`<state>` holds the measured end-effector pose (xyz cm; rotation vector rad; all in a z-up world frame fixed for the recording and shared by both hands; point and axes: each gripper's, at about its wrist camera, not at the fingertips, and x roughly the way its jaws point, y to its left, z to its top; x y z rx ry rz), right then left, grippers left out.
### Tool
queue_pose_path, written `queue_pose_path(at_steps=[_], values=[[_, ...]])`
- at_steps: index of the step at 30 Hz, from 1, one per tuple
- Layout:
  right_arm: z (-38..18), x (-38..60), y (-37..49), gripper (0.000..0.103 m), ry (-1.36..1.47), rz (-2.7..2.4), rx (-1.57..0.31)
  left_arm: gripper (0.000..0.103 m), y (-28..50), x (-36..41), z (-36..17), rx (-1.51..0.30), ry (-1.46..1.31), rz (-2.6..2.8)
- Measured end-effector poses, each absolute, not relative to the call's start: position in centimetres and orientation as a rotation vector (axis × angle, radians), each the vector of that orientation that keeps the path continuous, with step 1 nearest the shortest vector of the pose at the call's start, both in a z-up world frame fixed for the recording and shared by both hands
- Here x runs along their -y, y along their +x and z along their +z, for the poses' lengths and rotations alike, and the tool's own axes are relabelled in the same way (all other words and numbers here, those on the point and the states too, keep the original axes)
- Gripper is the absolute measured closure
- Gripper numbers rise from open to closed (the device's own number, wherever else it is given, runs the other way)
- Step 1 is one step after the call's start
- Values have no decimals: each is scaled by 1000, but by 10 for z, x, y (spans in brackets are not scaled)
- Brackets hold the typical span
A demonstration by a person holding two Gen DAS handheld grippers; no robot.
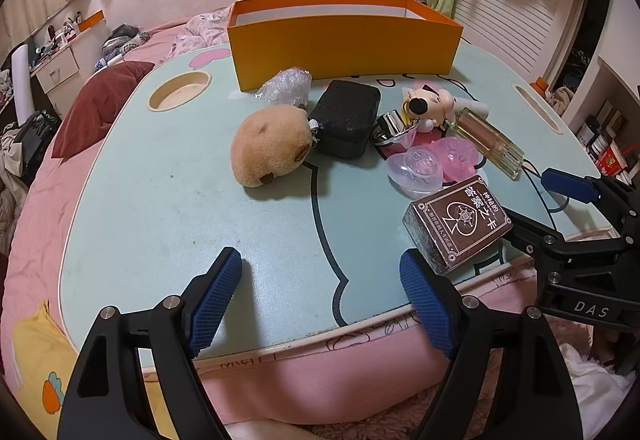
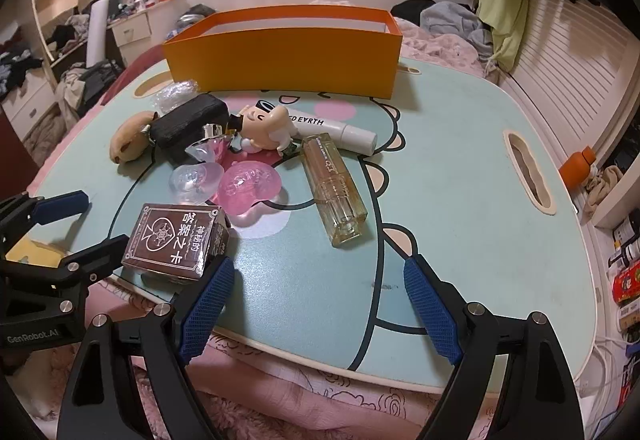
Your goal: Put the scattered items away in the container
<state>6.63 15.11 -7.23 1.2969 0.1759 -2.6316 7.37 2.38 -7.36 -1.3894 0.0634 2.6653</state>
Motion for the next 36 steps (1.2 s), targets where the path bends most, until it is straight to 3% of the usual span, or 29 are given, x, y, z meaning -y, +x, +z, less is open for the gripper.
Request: queue_pose_path(at_steps=[24, 30, 34, 36], values=[[-72, -152, 69, 16, 1278, -2630, -177, 21, 74, -24, -74, -72, -1386, 2662], [-69, -151, 71, 34, 1239, -2617, -188, 22, 75, -23, -74, -70, -1373, 2662], [-68, -158, 68, 36, 1211, -2614, -144, 22, 78, -14, -72, 24, -1328, 2629], [-67, -162, 67, 45, 1189, -2602, -119, 22, 79, -7, -70, 73, -1302, 2619]])
